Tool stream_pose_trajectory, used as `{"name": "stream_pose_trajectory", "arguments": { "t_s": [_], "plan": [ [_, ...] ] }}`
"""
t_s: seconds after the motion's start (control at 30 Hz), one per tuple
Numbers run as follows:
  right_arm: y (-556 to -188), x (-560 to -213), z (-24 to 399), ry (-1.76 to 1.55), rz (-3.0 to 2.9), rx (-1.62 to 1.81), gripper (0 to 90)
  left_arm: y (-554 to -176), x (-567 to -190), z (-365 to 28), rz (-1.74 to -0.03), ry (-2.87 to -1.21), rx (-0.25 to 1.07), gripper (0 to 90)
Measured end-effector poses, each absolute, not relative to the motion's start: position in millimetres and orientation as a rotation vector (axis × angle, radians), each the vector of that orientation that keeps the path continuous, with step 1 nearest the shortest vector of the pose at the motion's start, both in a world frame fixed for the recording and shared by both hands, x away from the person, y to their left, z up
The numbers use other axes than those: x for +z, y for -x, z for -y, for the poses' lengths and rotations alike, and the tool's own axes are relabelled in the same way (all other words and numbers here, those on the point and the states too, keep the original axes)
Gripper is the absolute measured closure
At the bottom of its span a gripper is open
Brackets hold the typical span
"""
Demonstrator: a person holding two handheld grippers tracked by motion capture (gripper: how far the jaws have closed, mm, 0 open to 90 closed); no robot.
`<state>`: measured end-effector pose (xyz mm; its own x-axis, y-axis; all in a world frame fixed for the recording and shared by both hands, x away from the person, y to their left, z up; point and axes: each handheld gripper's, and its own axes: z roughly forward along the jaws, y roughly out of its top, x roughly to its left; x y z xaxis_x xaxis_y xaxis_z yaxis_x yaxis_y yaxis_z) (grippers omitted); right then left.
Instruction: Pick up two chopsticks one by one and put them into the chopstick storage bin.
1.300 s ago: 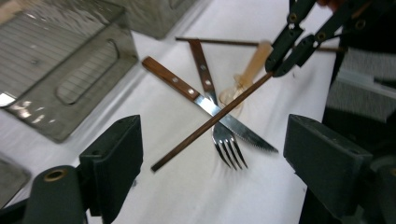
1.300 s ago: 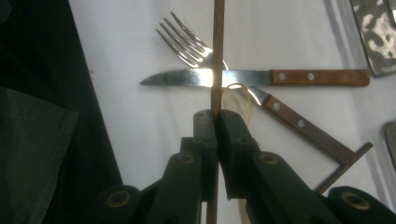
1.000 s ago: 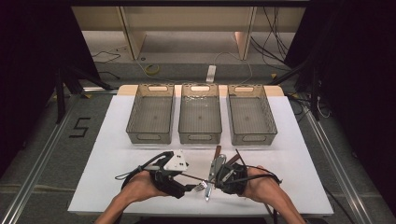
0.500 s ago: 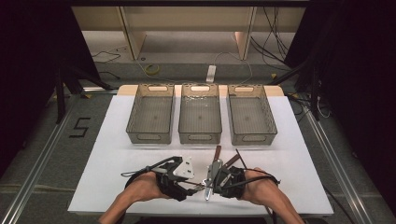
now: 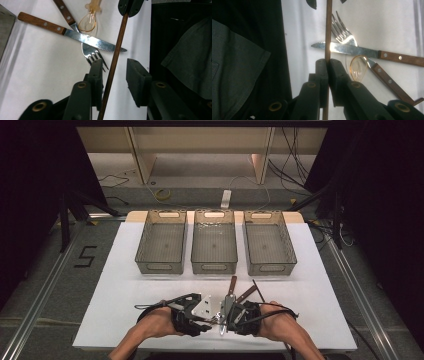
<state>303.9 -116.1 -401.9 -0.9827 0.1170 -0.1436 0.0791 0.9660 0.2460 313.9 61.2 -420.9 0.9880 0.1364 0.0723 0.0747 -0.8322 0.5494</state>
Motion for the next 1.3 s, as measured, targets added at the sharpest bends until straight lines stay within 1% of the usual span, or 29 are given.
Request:
{"name": "stream_pose_trajectory", "arguments": {
  "t_s": [0.03, 0.07, 0.3, 0.5, 0.67, 0.73, 0.77, 0.8, 0.83, 0.9, 0.97, 1.03, 1.13, 1.3],
  "plan": [
    [-304, -402, 116, -0.148, -2.958, 0.361, 86.1, -314, -422, -61, -0.151, -2.559, 0.141, 66.3],
    [-303, -402, 116, -0.159, -2.97, 0.361, 86.1, -314, -423, -60, -0.153, -2.561, 0.131, 68.5],
    [-302, -404, 115, -0.132, -2.981, 0.359, 86.1, -313, -425, -59, -0.136, -2.567, 0.109, 74.6],
    [-301, -403, 115, -0.094, -2.995, 0.366, 85.8, -312, -425, -60, -0.083, -2.58, 0.081, 82.0],
    [-302, -401, 117, -0.108, -3.005, 0.364, 82.5, -312, -425, -61, -0.055, -2.577, 0.022, 85.0],
    [-303, -399, 119, -0.132, -3.0, 0.374, 76.4, -311, -425, -62, -0.046, -2.592, 0.033, 85.3],
    [-304, -397, 120, -0.155, -2.991, 0.394, 70.5, -310, -425, -62, -0.056, -2.586, 0.036, 85.4],
    [-308, -393, 124, -0.218, -2.971, 0.433, 62.2, -311, -425, -62, -0.063, -2.587, 0.039, 85.4],
    [-308, -393, 124, -0.218, -2.971, 0.433, 62.2, -311, -424, -63, -0.068, -2.591, 0.047, 85.4],
    [-311, -388, 129, -0.326, -2.951, 0.501, 55.2, -314, -423, -65, -0.096, -2.589, 0.057, 85.5],
    [-315, -383, 135, -0.365, -2.935, 0.544, 47.3, -316, -422, -68, -0.143, -2.583, 0.074, 85.5],
    [-317, -380, 142, -0.442, -2.891, 0.613, 44.9, -319, -421, -70, -0.195, -2.569, 0.083, 85.5],
    [-322, -374, 155, -0.577, -2.789, 0.719, 37.0, -325, -420, -75, -0.266, -2.542, 0.086, 85.5],
    [-323, -371, 170, -0.706, -2.681, 0.786, 33.9, -332, -415, -84, -0.383, -2.505, 0.115, 85.5]
  ]
}}
